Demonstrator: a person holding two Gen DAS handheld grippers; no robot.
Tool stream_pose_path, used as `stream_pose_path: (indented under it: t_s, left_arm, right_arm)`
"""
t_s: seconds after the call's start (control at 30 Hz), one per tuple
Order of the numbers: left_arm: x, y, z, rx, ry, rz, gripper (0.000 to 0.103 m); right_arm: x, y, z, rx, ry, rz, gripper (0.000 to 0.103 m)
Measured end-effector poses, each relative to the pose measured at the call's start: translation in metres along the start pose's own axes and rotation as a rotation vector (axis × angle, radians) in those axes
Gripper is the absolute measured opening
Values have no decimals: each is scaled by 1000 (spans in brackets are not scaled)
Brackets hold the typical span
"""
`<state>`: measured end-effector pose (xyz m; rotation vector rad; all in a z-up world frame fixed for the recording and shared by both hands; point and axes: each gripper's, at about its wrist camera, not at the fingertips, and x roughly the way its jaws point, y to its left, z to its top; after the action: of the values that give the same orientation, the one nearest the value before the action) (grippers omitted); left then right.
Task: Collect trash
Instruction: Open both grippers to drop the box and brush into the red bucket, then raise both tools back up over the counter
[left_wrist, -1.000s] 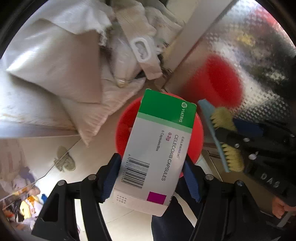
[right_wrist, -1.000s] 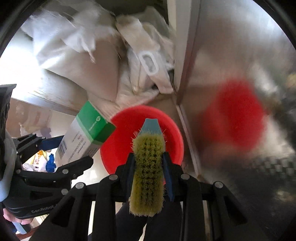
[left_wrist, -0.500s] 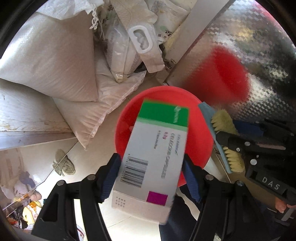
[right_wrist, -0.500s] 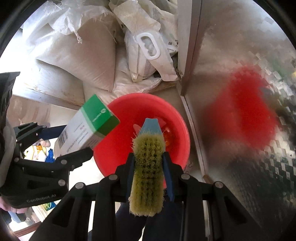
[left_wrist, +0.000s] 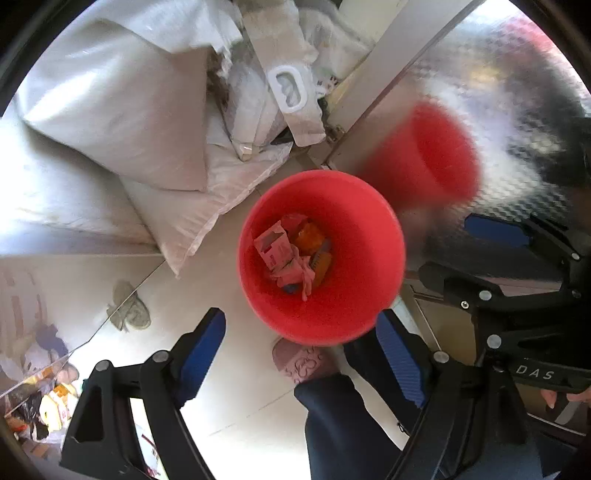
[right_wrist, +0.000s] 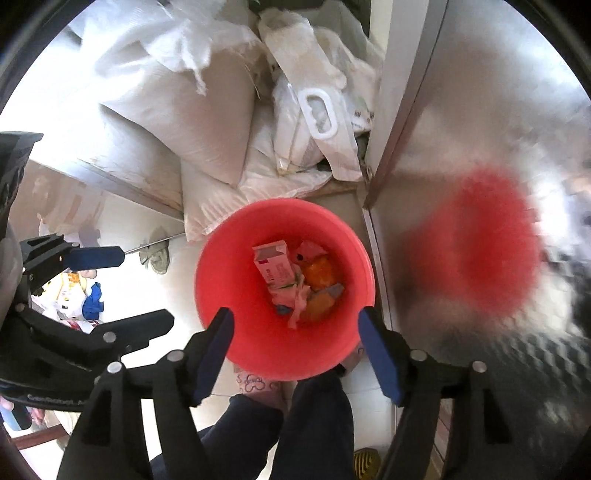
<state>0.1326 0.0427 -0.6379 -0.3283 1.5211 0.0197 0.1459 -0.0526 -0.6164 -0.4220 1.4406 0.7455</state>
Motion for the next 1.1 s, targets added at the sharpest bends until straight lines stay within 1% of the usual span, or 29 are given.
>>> stream_pose_path:
  t_s: [0.1,0.23,0.3,0.4,0.53,0.63,0.7,0.77,0.87,0.97,1.1]
  left_arm:
    - [-32,-4,-9,5,-26,18,85]
    - [-82,-10,-23,5,-57,38,86]
    - [-106,-13,-28,-5,-65,53,86]
    - [-146,-16,-33,-37,-66,47,86]
    - [-208,-24,-37,-62,-124,70,86]
    - [-251,-31,-38,-75,-171,73,86]
    - [-278,-35,-38,-66,-203,81,86]
    - [-299,-39,-35,-53,-226,83,86]
    - [-328,-47,-29,-28,-265,107,88]
    - [-355,-57,-21,-6,-309,130,88]
    - [-383,-71,-2,29,-359,139,90]
  right_arm:
    - [-27,9,-4,-9,-5,-4,71]
    - [-69,24,-8,-33,-29,-14,73]
    - [-90,31,-8,-44,-39,-22,75]
    - [-126,40,-7,-60,-59,-26,76]
    - [-177,51,-1,-68,-99,-28,77]
    - [-218,60,5,-83,-149,-41,78]
    - [-245,64,8,-90,-192,-47,79]
    - [-267,67,12,-103,-221,-61,85]
    - [-296,69,17,-116,-264,-87,91]
    - [-319,67,23,-119,-298,-105,94]
    - [-342,56,29,-73,-347,-152,95]
